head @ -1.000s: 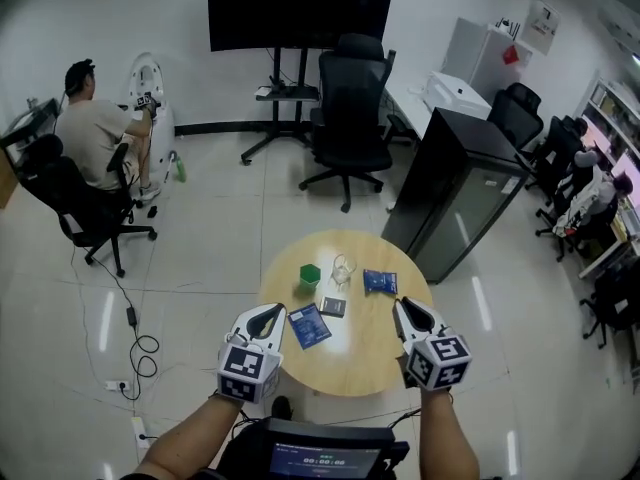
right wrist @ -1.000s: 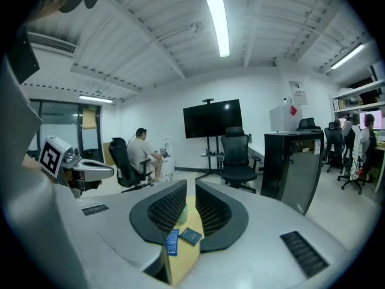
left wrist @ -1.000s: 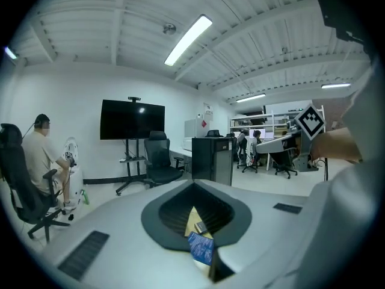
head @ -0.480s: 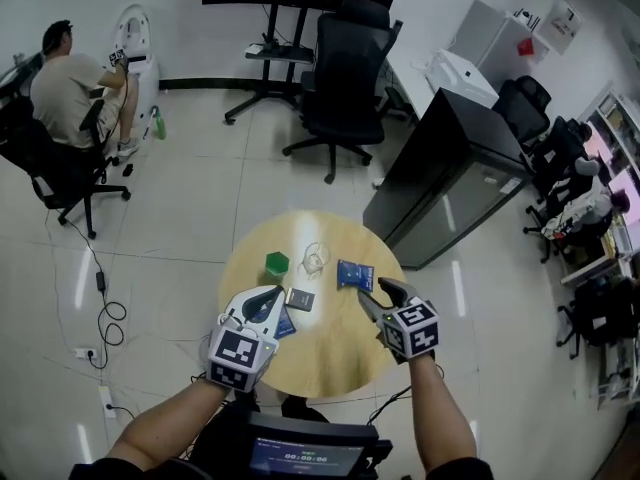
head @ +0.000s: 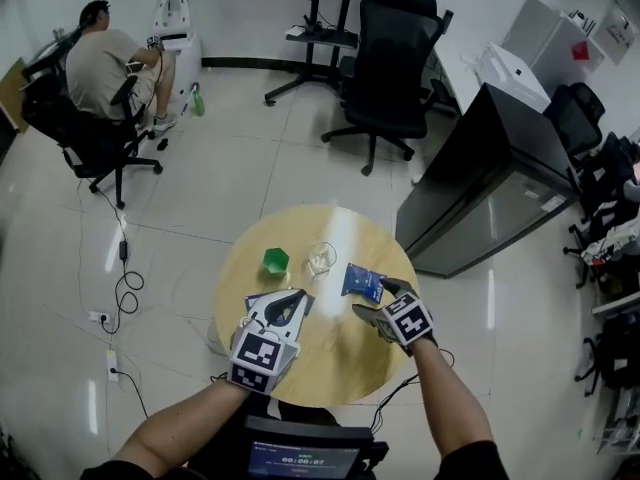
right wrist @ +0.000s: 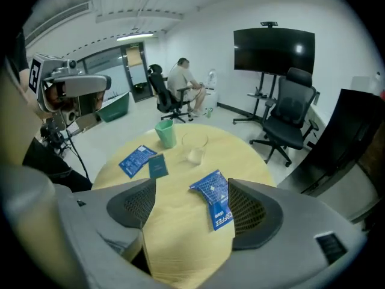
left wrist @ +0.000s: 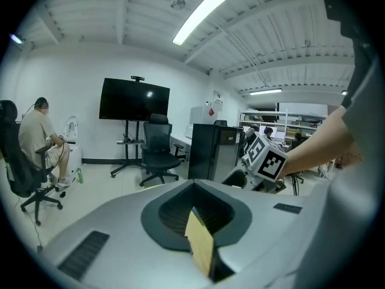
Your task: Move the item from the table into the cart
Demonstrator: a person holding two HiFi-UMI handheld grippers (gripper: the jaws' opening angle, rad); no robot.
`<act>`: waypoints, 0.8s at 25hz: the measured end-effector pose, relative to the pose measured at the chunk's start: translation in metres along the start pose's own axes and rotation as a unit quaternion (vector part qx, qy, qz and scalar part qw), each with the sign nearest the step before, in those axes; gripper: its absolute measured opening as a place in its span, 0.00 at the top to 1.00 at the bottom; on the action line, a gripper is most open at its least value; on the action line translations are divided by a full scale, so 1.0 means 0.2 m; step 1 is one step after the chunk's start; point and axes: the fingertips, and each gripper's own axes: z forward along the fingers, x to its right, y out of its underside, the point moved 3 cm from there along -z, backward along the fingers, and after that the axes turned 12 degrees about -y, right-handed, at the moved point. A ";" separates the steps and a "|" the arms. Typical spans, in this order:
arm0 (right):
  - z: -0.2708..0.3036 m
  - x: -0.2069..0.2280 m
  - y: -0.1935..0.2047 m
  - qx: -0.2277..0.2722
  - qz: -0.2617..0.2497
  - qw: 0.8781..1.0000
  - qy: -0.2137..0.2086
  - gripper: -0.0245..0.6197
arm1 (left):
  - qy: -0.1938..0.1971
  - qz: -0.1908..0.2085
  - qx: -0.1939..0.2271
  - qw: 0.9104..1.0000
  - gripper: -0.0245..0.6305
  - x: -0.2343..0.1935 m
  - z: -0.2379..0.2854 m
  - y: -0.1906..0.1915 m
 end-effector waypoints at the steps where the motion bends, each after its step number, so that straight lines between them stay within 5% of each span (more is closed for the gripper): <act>1: 0.04 0.04 0.01 -0.006 -0.004 1.000 -0.007 0.38 | -0.002 0.003 -0.002 1.000 0.94 0.00 0.05 0.02; 11: 0.50 0.43 0.04 -0.110 -0.037 0.993 -0.036 0.38 | 0.001 -0.032 -0.043 0.999 0.94 -0.05 0.54 0.31; 20: 0.83 0.65 0.06 -0.165 -0.049 0.983 -0.069 0.38 | -0.043 -0.081 -0.098 0.991 0.94 -0.26 0.83 0.56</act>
